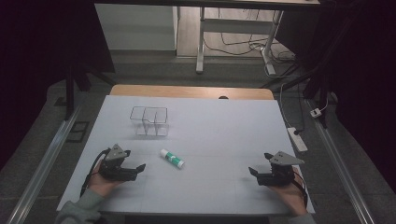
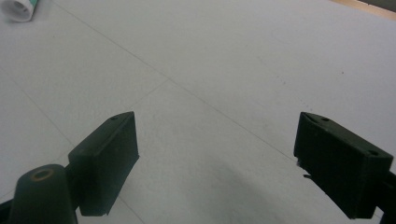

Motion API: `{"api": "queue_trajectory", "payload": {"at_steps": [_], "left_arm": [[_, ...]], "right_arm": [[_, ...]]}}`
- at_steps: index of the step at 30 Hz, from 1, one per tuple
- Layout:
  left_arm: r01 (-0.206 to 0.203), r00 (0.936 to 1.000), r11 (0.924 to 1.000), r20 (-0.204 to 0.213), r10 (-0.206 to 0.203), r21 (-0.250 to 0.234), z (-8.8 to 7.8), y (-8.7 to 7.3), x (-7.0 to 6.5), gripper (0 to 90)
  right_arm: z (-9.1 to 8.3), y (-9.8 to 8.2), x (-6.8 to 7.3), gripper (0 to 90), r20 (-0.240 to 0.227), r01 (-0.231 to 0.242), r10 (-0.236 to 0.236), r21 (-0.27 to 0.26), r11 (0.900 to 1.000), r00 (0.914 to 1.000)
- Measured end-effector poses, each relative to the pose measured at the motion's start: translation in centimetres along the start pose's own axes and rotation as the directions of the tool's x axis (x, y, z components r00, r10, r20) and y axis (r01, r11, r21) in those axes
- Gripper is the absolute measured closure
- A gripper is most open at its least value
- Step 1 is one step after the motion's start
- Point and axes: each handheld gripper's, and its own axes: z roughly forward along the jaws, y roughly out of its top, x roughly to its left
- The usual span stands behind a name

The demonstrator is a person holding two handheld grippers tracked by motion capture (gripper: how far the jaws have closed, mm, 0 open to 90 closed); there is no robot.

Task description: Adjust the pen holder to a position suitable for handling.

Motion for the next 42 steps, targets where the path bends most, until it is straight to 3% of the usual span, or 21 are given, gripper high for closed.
{"api": "queue_trajectory", "payload": {"at_steps": [9,31,42], "left_arm": [[-0.004,1.0,1.0,0.004,0.004,0.005,0.1,0.0,0.0,15.1],[0.003,1.0,0.9999,0.002,-0.003,0.015,0.1,0.1,0.1,15.6],[0.015,0.9997,0.9998,-0.02,-0.015,0.012,-0.2,2.0,0.6,17.0]], "right_arm": [[0.2,-0.1,0.1,15.3,-0.02,0.003,-0.003,0.001,1.0,0.9998],[0.2,0.0,0.0,15.9,-0.018,-0.006,0.006,-0.005,1.0,0.9998],[0.0,0.0,-0.2,16.0,-0.044,-0.027,0.027,-0.013,1.0,0.9987]]}}
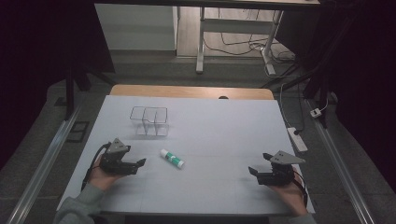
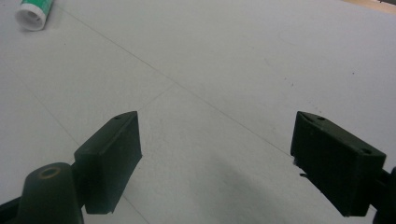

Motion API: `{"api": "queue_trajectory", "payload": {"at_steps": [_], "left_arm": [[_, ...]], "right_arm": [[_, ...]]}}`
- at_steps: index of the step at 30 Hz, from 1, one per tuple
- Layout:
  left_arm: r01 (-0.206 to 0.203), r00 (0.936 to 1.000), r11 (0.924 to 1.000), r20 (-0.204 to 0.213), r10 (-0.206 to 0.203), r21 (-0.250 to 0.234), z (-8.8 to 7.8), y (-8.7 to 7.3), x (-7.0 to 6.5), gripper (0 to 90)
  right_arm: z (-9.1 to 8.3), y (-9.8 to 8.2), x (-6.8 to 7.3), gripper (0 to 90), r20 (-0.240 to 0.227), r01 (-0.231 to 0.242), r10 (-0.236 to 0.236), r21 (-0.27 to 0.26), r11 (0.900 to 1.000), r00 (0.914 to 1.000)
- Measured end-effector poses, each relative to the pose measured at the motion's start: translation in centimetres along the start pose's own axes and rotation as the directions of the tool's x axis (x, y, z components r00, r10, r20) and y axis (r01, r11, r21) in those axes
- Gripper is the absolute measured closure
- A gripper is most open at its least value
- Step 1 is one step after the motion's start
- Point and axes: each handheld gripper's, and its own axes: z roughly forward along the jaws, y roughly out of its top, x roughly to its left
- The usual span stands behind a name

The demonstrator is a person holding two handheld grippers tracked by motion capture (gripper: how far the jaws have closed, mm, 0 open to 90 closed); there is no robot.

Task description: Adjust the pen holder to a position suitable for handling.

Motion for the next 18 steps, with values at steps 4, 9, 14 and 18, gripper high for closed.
{"api": "queue_trajectory", "payload": {"at_steps": [4,9,14,18], "left_arm": [[0.013,0.9999,0.9998,-0.011,-0.013,-0.018,-0.4,1.2,0.6,17.4],[0.007,0.9999,0.9994,-0.015,-0.008,-0.034,-0.7,3.2,1.4,17.7],[0.017,0.9996,0.9989,-0.023,-0.018,-0.044,-0.7,4.2,2.5,17.9],[0.033,0.999,0.9976,-0.028,-0.035,-0.061,-1.0,4.6,3.3,19.1]], "right_arm": [[-0.1,0.0,0.0,16.0,0.004,0.002,-0.002,0.002,1.0,1.0],[0.0,0.0,0.0,16.1,0.01,0.006,-0.006,0.007,1.0,0.9999],[0.1,0.0,0.0,16.1,0.014,0.007,-0.007,0.011,1.0,0.9999],[0.2,0.0,0.0,16.1,0.02,0.009,-0.009,0.017,1.0,0.9997]]}}
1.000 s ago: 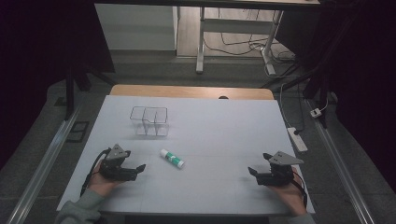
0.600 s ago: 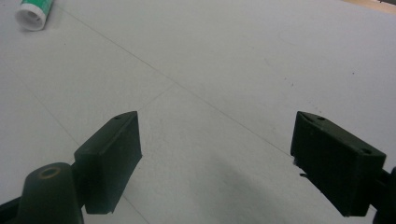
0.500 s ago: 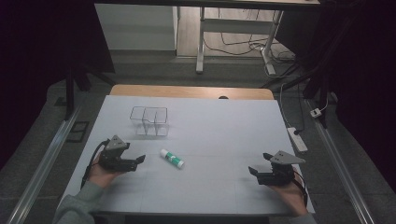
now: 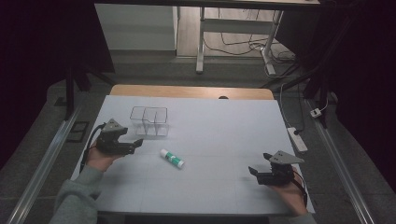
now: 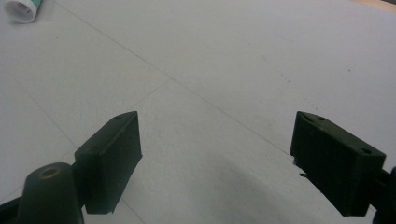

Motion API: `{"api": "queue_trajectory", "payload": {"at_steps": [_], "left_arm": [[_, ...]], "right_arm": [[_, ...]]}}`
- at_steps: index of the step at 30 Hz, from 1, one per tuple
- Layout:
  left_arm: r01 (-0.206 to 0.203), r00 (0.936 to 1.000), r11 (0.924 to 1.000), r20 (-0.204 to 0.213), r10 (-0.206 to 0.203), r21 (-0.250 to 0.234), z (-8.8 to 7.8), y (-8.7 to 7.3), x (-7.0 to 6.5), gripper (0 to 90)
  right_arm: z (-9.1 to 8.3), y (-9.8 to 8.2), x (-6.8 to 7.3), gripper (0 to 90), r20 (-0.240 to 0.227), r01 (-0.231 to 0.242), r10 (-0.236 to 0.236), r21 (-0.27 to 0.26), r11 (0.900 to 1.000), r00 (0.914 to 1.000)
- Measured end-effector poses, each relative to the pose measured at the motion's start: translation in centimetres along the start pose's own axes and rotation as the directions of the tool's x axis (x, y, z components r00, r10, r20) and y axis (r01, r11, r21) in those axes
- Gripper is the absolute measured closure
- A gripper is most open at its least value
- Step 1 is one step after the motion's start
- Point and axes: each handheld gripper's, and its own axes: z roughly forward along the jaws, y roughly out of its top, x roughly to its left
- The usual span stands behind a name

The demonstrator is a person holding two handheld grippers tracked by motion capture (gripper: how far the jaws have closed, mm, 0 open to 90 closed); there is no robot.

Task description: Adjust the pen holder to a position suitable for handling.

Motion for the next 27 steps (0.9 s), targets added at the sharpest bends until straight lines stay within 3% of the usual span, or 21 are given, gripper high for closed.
{"api": "queue_trajectory", "payload": {"at_steps": [9,20,26,27], "left_arm": [[0.052,0.9982,0.9987,-0.031,-0.051,0.004,0.1,0.1,2.1,22.2],[0.087,0.9933,0.9962,-0.076,-0.087,0.002,0.9,0.5,4.0,28.7],[0.105,0.9885,0.9944,-0.11,-0.104,0.005,1.3,0.4,5.2,37.8],[0.112,0.9871,0.9936,-0.116,-0.111,0.009,1.4,0.4,5.4,44.9]], "right_arm": [[0.1,0.0,0.0,16.1,0.001,0.002,-0.002,0.008,1.0,1.0],[0.2,-0.1,0.2,16.2,0.007,-0.004,0.004,0.025,1.0,1.0],[0.2,-0.1,0.2,16.2,0.003,-0.003,0.003,0.024,1.0,1.0],[0.3,-0.1,0.1,16.2,0.0,-0.002,0.002,0.025,1.0,1.0]]}}
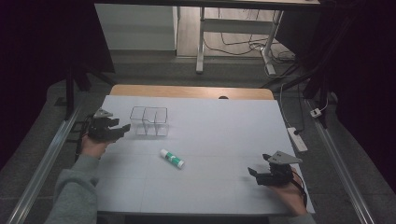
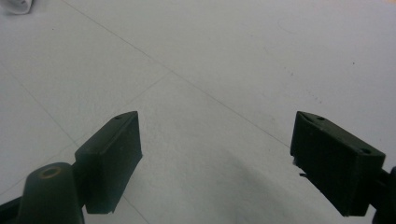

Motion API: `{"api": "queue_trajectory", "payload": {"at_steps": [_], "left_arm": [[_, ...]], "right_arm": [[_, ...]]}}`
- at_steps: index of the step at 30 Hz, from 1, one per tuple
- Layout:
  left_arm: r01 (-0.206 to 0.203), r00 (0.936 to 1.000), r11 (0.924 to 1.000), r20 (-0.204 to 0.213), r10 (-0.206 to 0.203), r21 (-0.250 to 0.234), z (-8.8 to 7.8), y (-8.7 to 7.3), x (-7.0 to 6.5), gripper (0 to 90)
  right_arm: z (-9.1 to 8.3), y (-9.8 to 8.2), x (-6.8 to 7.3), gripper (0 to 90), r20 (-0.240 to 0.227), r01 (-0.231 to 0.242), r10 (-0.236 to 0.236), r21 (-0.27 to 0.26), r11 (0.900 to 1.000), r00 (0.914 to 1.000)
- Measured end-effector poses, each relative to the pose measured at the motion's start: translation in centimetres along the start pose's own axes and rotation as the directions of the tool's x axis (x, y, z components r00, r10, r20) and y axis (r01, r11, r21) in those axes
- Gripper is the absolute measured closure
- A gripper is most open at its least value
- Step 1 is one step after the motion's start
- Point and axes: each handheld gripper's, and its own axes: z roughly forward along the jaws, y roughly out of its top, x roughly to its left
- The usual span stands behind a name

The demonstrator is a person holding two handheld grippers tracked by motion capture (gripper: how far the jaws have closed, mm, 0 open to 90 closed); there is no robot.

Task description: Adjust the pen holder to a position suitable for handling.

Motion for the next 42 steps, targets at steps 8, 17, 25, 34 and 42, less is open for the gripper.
{"api": "queue_trajectory", "payload": {"at_steps": [8,17,25,34,42], "left_arm": [[0.009,0.9992,0.9999,-0.039,-0.008,0.012,1.8,0.3,0.9,80.7],[0.032,0.9995,0.9982,0.0,-0.032,0.051,4.6,0.0,1.6,88.8],[0.019,0.9998,0.9989,0.01,-0.019,0.043,4.8,-0.2,1.8,88.8],[0.02,0.9994,0.9988,0.027,-0.021,0.045,5.2,-0.3,1.9,88.8],[0.005,0.9992,0.9988,0.039,-0.007,0.049,5.8,-0.3,1.7,88.8]], "right_arm": [[0.0,0.0,0.0,16.2,0.003,0.003,-0.003,0.008,1.0,1.0],[0.2,-0.1,0.0,16.2,0.005,0.007,-0.007,0.012,1.0,1.0],[-0.1,-0.1,0.1,16.7,0.019,0.013,-0.013,0.008,1.0,0.9997],[-0.1,-0.1,0.2,16.8,0.008,0.004,-0.004,0.0,1.0,1.0],[0.0,-0.1,0.2,16.8,-0.002,0.016,-0.016,0.0,1.0,0.9999]]}}
